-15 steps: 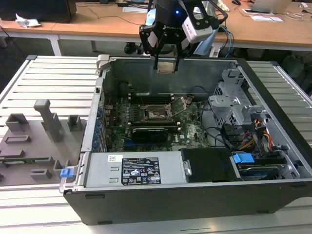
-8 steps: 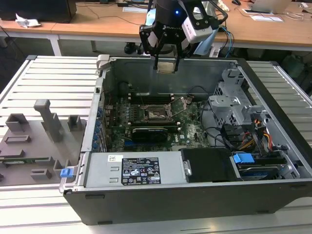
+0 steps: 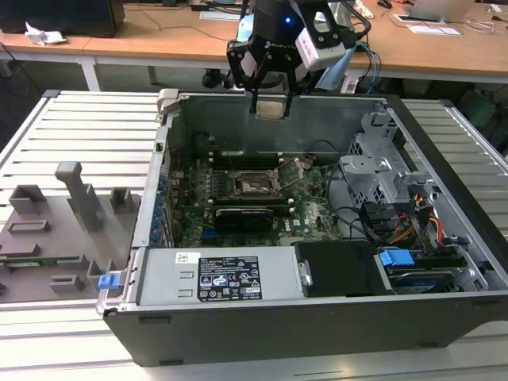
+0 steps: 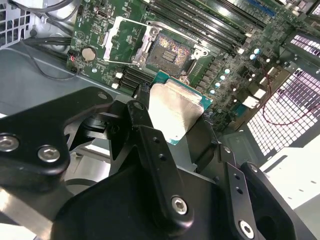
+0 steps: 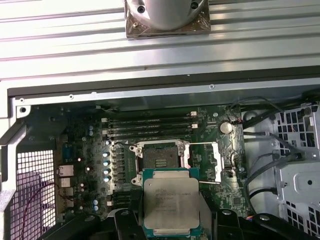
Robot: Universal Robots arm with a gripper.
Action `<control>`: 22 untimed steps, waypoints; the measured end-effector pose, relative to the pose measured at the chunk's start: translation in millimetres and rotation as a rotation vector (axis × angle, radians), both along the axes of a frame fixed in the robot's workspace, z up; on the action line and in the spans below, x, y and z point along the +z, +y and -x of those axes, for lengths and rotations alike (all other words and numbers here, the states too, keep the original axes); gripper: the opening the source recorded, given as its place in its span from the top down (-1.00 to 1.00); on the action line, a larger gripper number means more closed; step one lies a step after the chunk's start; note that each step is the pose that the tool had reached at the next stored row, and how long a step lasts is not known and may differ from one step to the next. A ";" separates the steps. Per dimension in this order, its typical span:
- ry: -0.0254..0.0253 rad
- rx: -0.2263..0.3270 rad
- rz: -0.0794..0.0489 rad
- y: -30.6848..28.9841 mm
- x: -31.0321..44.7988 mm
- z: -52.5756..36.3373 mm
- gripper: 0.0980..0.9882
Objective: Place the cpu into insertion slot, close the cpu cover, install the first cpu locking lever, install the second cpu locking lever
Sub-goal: 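Place the cpu into insertion slot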
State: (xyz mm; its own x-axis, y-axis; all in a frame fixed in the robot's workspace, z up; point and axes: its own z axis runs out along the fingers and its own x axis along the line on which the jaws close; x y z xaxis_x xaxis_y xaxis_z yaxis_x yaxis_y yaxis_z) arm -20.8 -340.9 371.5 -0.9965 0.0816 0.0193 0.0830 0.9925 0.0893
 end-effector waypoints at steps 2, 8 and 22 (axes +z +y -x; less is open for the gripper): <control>0.0000 -0.003 0.000 0.0 -0.1 0.0 0.01; 0.0000 -0.010 0.000 0.0 -0.5 0.0 0.01; 0.0000 -0.097 0.000 0.0 -2.3 0.0 0.01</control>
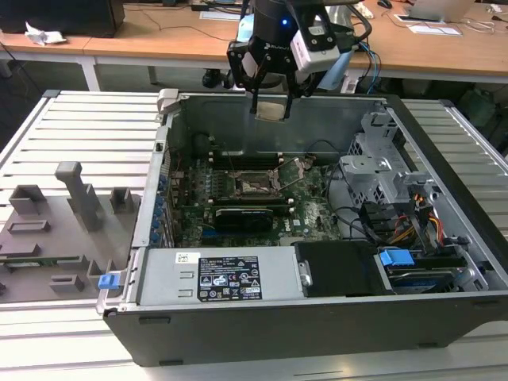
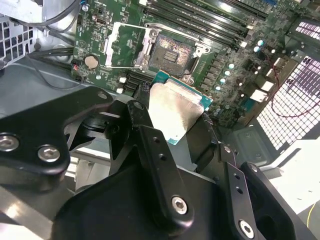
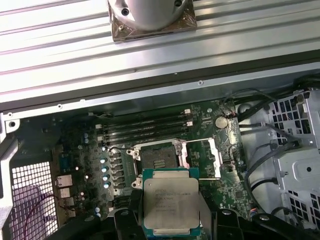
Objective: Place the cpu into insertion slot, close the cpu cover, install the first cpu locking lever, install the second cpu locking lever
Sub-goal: 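Place the cpu into insertion slot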
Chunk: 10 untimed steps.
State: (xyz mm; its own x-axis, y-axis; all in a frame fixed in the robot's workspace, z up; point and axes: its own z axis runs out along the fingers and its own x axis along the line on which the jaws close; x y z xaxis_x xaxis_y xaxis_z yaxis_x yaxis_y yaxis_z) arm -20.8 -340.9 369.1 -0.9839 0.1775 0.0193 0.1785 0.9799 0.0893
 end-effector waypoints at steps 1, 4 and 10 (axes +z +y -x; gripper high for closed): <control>0.0000 -0.004 0.000 0.0 0.0 0.0 0.01; 0.0000 -0.011 0.000 0.0 -0.1 0.0 0.01; 0.0000 -0.024 0.000 0.0 -0.1 0.0 0.01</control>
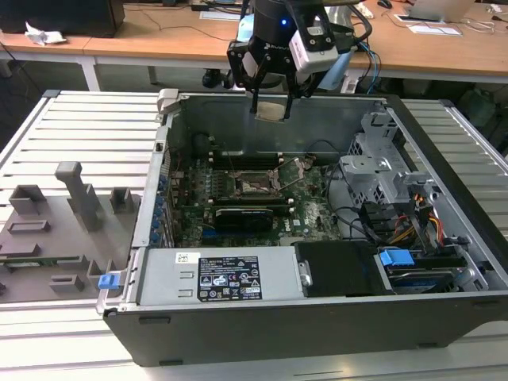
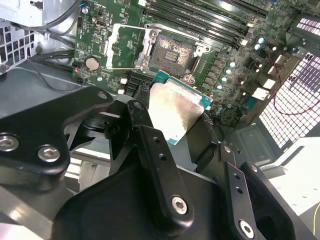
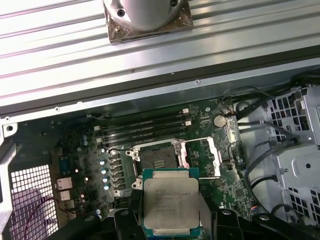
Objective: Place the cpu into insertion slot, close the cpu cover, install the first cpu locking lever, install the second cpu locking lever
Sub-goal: 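Place the cpu into insertion slot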
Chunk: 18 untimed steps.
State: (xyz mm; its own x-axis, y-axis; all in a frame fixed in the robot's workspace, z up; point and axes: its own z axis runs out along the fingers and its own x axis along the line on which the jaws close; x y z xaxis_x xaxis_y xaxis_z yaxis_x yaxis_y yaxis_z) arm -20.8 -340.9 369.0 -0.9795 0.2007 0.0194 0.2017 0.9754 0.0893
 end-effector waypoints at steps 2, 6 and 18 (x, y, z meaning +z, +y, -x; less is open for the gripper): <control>-0.0001 -0.004 0.000 0.0 0.0 0.0 0.01; -0.0001 -0.015 0.000 0.0 0.0 0.0 0.01; 0.0000 -0.038 0.000 0.0 0.0 0.0 0.01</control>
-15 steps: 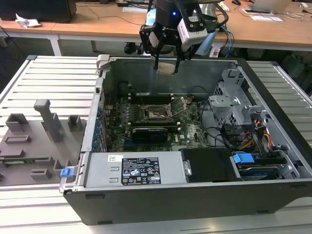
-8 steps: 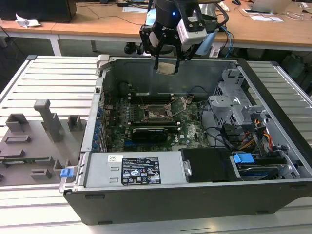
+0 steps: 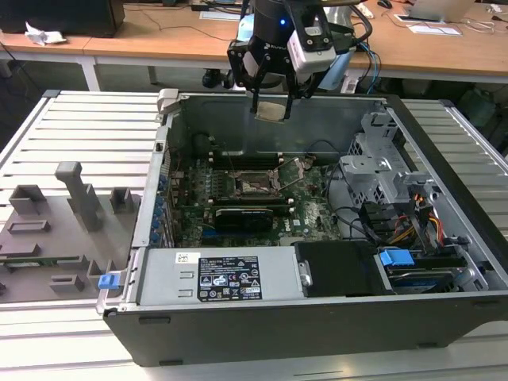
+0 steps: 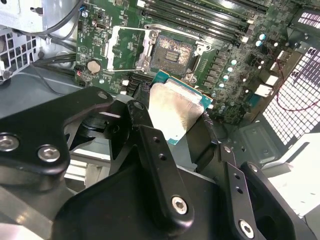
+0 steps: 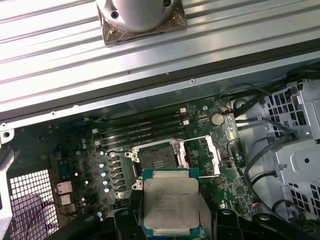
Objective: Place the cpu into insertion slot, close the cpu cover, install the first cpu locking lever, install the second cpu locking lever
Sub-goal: 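Place the cpu into insertion slot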
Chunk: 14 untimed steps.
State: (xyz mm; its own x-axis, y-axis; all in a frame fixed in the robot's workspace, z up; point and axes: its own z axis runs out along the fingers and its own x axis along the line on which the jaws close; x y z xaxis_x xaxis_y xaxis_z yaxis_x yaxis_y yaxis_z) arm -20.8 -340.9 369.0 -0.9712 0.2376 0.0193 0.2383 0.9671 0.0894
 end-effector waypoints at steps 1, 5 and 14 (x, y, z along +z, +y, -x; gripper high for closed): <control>0.0000 -0.002 0.000 0.0 0.0 0.0 0.01; 0.0000 -0.010 0.000 0.0 0.0 0.0 0.01; 0.0000 -0.023 0.000 0.0 0.0 0.0 0.01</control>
State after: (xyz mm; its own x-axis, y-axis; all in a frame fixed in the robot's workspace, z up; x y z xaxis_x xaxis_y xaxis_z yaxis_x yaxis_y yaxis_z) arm -20.8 -340.9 369.0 -0.9654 0.2602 0.0193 0.2609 0.9612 0.0894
